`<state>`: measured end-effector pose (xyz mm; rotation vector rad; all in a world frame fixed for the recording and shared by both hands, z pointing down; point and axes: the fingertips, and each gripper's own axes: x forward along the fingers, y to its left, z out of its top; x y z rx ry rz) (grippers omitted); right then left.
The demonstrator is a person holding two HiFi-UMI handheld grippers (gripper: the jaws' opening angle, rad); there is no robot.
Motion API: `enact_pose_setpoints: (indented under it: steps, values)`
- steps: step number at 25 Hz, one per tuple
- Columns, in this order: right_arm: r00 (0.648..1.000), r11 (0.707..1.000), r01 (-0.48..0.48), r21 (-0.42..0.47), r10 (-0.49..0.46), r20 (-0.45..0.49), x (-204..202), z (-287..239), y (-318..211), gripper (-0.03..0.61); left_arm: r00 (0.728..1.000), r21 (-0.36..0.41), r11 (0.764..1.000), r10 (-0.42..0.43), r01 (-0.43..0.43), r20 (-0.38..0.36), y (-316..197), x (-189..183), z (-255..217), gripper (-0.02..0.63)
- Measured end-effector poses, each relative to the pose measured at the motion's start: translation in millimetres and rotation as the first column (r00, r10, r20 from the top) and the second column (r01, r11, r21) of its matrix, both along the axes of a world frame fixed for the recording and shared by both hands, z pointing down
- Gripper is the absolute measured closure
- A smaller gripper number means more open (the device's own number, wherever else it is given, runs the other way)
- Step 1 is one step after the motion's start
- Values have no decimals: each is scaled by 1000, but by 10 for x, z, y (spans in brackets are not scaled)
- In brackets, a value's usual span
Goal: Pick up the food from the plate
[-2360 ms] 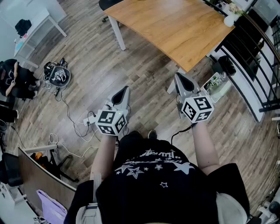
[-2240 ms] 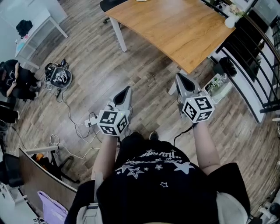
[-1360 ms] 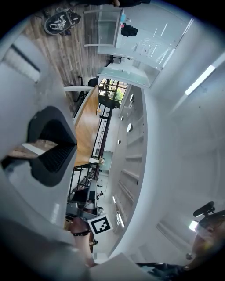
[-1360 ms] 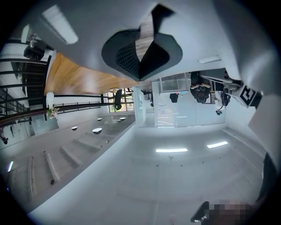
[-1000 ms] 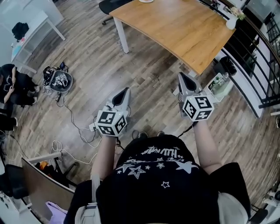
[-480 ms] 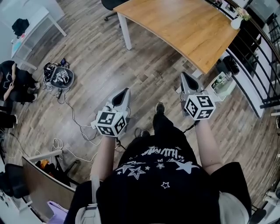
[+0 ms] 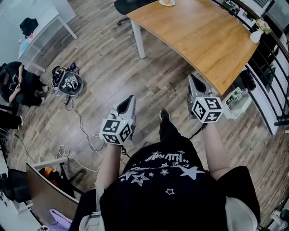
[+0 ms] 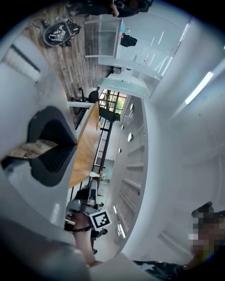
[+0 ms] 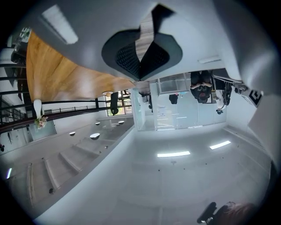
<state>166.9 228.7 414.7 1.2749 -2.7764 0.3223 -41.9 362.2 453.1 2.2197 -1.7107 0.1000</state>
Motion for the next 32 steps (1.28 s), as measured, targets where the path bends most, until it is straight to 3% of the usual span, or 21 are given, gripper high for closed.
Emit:
enact_pose_setpoints:
  steps: [13, 18, 32]
  values:
    - [999, 997, 46, -54, -45, 4, -549, 96, -1531, 577, 999, -38, 998, -49, 49, -8, -1419, -432, 50, 613]
    - [999, 995, 46, -84, -46, 8, -554, 167, -1990, 577, 998, -48, 997, -59, 59, -11, -1842, -433, 53, 612]
    - [997, 996, 69, -63, -66, 47, -440, 101, -3086, 577, 997, -18, 997, -79, 79, 9, -2875, -284, -42, 612]
